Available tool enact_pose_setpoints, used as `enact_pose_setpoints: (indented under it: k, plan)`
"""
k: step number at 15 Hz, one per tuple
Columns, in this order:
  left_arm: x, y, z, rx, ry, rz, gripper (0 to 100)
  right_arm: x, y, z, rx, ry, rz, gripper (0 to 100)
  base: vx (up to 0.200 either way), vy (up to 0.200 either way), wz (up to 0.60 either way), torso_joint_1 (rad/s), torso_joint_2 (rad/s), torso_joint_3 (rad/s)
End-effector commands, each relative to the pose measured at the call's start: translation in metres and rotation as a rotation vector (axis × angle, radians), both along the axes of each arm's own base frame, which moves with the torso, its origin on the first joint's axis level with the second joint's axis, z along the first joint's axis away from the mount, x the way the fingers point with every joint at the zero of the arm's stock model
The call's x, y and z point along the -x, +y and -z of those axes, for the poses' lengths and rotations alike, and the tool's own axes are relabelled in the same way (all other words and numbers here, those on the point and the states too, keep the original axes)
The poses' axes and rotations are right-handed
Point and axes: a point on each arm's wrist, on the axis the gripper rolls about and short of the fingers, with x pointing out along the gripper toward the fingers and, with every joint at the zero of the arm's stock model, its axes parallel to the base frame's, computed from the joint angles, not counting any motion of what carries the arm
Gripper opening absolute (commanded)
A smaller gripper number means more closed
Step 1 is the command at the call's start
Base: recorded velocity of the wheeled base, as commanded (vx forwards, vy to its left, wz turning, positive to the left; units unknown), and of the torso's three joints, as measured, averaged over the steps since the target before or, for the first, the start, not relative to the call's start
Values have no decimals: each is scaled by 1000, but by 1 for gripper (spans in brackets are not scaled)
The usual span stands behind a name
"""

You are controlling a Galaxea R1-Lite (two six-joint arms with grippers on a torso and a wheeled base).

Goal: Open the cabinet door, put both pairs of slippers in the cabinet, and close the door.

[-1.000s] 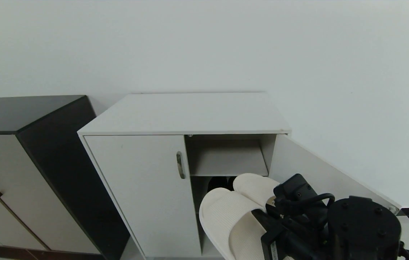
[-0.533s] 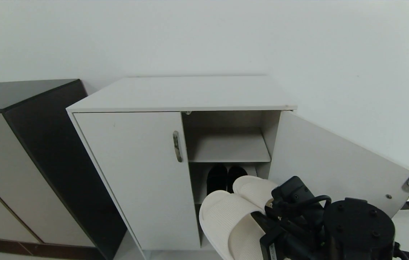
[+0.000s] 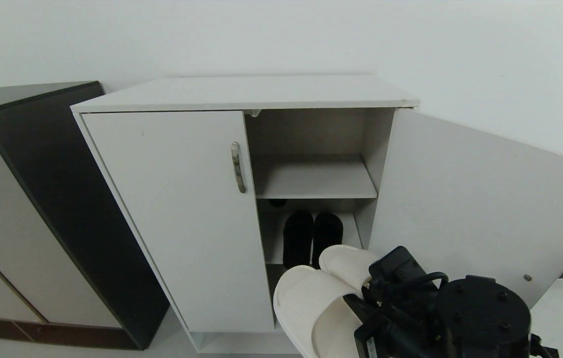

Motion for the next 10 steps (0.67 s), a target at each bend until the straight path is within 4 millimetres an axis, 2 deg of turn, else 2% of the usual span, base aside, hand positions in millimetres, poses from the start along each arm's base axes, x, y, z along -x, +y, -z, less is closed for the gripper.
enact_pose_setpoints:
  k: [1, 4, 8, 10]
  plan:
    - [0, 0, 0, -1, 0, 1, 0, -2, 3, 5, 16, 9, 1, 0, 0, 0, 0, -36, 447, 393]
    - [0, 0, 0, 15, 1, -2, 0, -3, 3, 4, -1, -5, 8, 0, 0, 0, 0, -23, 341, 328]
    - [0, 0, 0, 19, 1, -7, 0, -4, 3, 4, 4, -7, 10, 0, 0, 0, 0, -1, 49, 39]
    - [0, 0, 0, 19, 1, -7, 0, -10, 13, 6, 7, -19, 39, 0, 0, 0, 0, 0, 0, 0]
